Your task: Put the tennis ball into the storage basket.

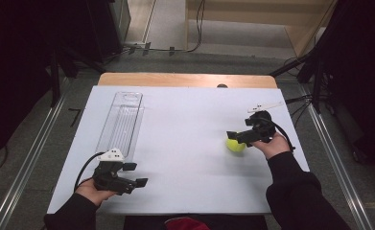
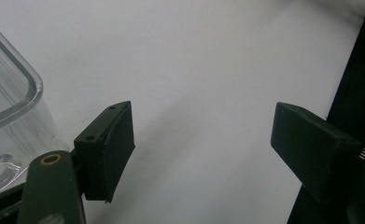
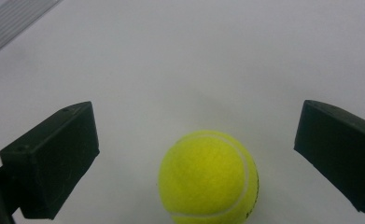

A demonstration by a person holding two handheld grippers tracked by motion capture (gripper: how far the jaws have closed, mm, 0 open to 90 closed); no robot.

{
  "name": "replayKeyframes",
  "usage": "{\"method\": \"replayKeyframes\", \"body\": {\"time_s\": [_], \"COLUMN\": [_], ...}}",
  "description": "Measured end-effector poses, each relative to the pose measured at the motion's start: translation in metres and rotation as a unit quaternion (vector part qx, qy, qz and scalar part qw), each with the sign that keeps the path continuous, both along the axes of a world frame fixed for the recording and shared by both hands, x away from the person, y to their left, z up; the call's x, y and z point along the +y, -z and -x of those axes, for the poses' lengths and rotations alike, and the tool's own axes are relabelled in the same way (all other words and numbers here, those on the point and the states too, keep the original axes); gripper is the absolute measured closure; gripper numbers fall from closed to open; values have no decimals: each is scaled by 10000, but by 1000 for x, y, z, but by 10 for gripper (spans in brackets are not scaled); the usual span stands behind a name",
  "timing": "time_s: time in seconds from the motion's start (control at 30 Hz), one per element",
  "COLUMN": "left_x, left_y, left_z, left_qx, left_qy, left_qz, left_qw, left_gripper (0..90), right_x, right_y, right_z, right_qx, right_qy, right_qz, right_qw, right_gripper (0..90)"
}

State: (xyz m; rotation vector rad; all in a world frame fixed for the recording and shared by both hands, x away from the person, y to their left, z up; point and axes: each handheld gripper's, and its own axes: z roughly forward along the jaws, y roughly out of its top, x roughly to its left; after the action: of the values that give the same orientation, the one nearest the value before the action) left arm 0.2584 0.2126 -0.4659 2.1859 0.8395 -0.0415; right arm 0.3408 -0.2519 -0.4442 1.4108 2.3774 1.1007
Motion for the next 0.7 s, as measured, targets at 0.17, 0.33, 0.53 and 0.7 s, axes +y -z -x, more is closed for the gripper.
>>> {"method": "replayKeyframes", "body": {"time_s": [0.17,0.33,0.53,0.7], "left_x": [0,0,0,0], "left_y": [0,0,0,0], "left_z": [0,1,1,1], "left_qx": [13,3,-1,8], "left_qy": [35,27,19,29], "left_qz": [-1,12,15,10], "left_qw": [10000,10000,10000,10000], "left_gripper": [221,221,221,221], "right_x": [-1,-2,-1,1], "right_y": [3,8,17,20], "right_z": [0,0,1,1], "right_qx": [22,44,100,134], "right_qy": [-22,-19,-21,124], "right_qz": [14,-9,39,85], "right_qw": [10000,10000,9999,9998], "right_gripper": [0,0,0,0]}}
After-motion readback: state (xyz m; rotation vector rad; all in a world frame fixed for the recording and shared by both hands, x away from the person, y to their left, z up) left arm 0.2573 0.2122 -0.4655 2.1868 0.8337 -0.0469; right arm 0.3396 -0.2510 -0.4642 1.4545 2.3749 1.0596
